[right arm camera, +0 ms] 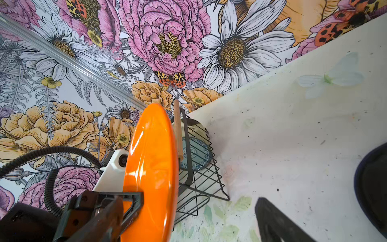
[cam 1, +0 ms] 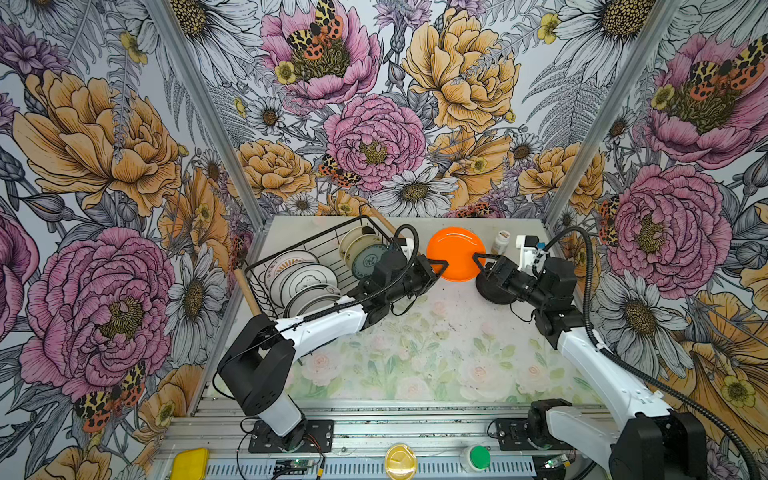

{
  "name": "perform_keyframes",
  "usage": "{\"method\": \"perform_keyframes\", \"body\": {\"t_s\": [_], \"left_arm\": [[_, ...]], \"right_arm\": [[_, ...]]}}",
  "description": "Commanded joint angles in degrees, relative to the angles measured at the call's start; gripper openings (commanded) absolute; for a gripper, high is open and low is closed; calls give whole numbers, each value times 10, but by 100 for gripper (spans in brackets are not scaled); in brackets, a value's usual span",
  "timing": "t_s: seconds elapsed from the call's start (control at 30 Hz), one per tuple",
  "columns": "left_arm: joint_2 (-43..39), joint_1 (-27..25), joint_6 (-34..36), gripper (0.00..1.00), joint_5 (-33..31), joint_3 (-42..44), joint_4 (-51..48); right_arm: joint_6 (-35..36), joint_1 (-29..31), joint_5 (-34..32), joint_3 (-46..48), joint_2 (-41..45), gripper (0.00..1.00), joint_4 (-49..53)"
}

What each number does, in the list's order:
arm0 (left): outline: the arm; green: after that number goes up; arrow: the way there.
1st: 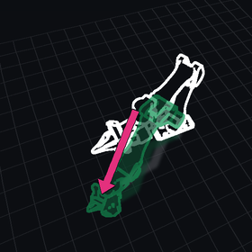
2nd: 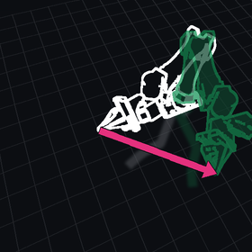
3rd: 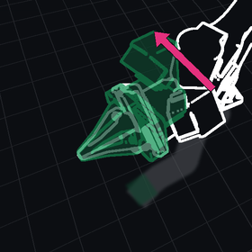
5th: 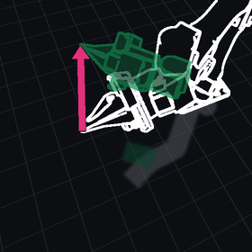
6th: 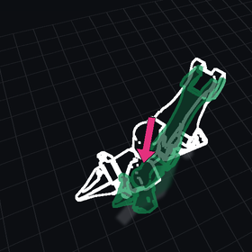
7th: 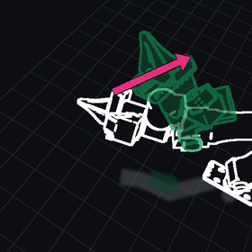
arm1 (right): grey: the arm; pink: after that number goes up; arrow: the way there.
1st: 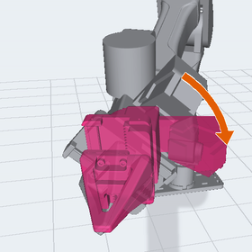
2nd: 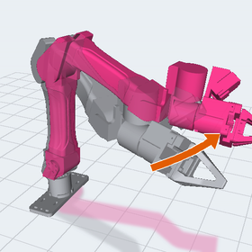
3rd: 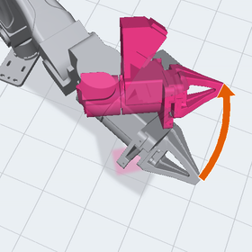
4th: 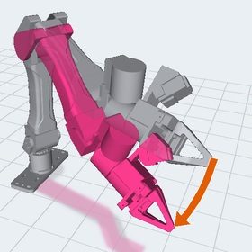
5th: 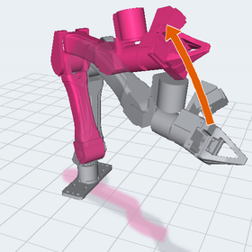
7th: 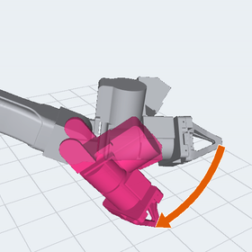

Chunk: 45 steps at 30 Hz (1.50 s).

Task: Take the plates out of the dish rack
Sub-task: 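Carry the orange plate toward the right gripper while the right grasps its rim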

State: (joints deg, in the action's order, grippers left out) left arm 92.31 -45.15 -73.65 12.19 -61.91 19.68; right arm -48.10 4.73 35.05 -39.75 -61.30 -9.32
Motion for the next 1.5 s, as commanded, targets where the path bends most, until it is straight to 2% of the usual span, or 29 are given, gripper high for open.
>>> {"method": "perform_keyframes", "body": {"t_s": [0.0,0.17,0.37,0.5,0.7,0.93,1.03,1.13,1.2,1.47], "left_arm": [[13,0,-16,0,30,-14,48],[16,2,-12,0,39,-15,49],[18,3,-10,0,46,-14,45],[30,1,-8,0,59,-25,42],[46,-3,-8,0,70,-41,41],[55,-3,-8,0,78,-50,33],[60,-4,-12,7,79,-51,33],[65,-6,-11,10,83,-53,34],[68,-7,-9,16,86,-56,35],[58,-4,8,41,96,-61,26]], "right_arm": [[-6,8,11,5,5,99,-19],[-9,12,14,10,9,92,-25],[-22,16,22,9,-8,66,-57],[-29,19,22,4,-18,53,-69],[-31,21,26,2,-25,45,-81],[-37,22,32,9,-24,26,-101],[-40,23,33,15,-21,20,-114],[-40,23,32,20,-17,7,-115],[-40,23,29,22,-14,0,-114],[-26,22,3,15,7,0,-78]]}}
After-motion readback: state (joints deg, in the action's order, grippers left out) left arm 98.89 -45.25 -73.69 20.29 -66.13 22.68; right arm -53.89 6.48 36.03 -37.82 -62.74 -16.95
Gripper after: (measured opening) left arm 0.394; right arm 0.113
